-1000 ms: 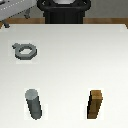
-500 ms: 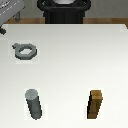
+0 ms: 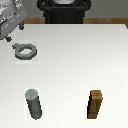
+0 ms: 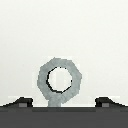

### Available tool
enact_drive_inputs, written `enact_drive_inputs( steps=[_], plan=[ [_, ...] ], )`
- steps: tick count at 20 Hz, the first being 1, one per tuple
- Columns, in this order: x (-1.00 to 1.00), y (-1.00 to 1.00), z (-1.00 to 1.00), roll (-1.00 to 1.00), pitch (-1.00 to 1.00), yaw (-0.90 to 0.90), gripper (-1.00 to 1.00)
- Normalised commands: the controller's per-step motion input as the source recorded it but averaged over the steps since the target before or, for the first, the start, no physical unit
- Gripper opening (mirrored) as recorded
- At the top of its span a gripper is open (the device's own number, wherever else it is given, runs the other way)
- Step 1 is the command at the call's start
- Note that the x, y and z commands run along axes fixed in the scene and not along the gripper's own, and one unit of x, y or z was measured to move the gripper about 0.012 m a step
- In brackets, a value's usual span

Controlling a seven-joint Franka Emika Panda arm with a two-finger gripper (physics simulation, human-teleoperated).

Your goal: Put the loop with the handle onto the peg.

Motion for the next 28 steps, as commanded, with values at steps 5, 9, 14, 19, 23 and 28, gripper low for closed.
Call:
enact_drive_inputs(
  steps=[5,9,14,19,23,28],
  plan=[
    [0.0,-0.2,-0.6,0.0,0.0,0.0,1.0],
    [-0.25,0.0,-0.25,0.0,0.0,0.0,1.0],
    [-0.2,0.0,-0.8,0.0,0.0,0.0,1.0],
    [-1.0,0.0,0.0,0.0,0.0,0.0,1.0],
    [0.0,0.0,0.0,0.0,0.0,0.0,1.0],
    [0.0,-0.2,0.0,0.0,0.0,0.0,1.0]
  ],
)
